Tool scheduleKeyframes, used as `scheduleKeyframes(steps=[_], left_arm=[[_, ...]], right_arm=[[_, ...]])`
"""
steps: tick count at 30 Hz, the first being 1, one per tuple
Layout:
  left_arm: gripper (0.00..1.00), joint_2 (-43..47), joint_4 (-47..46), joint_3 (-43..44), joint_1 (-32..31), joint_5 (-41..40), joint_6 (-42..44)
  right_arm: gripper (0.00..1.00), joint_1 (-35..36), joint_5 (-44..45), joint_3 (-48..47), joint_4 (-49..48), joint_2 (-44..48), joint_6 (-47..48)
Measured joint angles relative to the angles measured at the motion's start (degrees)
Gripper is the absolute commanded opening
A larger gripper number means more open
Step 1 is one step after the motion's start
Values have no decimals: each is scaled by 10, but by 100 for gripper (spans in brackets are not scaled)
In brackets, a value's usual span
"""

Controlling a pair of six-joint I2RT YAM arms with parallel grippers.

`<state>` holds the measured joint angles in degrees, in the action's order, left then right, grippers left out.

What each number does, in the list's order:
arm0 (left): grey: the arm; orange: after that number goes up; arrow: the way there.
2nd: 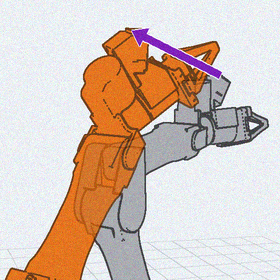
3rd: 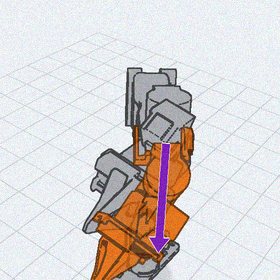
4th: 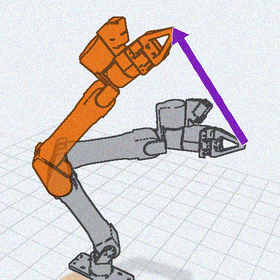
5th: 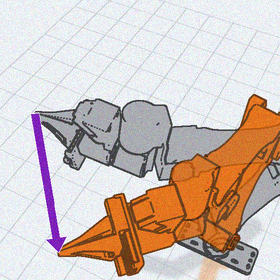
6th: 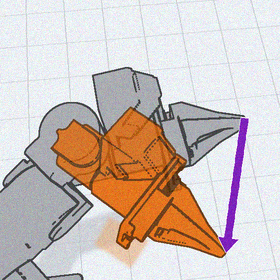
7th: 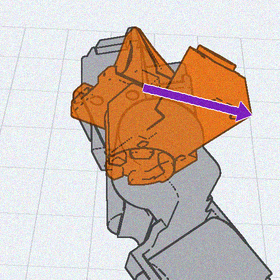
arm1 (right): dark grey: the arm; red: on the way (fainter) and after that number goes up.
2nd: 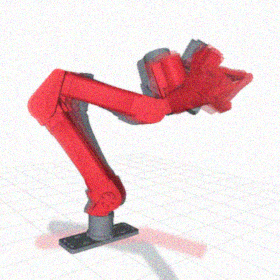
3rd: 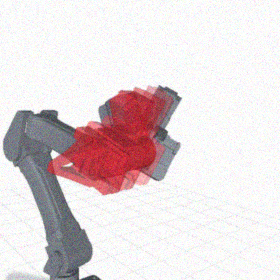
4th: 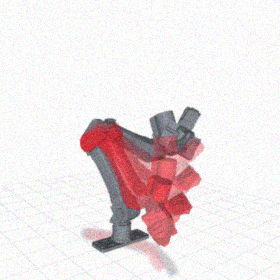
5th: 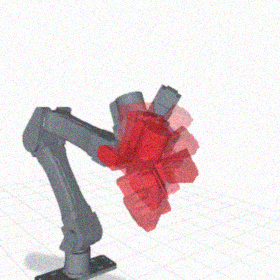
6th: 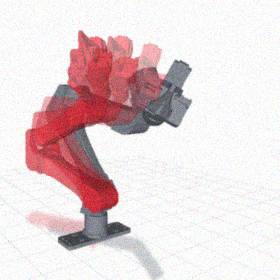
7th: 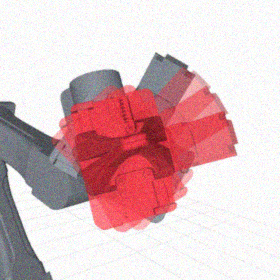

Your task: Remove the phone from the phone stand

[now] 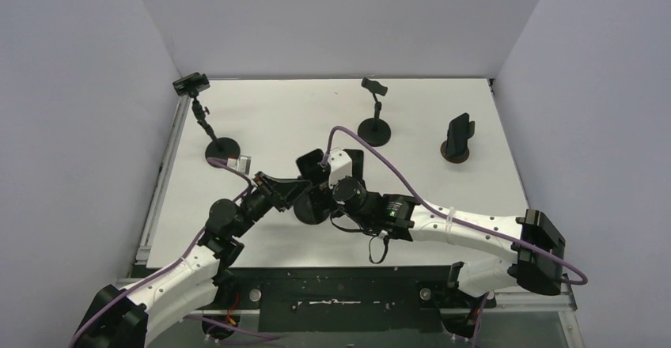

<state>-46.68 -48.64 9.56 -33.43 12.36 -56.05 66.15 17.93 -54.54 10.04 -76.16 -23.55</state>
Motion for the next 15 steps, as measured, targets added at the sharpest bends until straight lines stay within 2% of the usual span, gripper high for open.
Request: scheduleKeyframes(steps=[15], left_arm=[[0, 2, 33, 16, -2, -8, 5]], right_arm=[[100, 14, 61, -2, -30, -13, 52]])
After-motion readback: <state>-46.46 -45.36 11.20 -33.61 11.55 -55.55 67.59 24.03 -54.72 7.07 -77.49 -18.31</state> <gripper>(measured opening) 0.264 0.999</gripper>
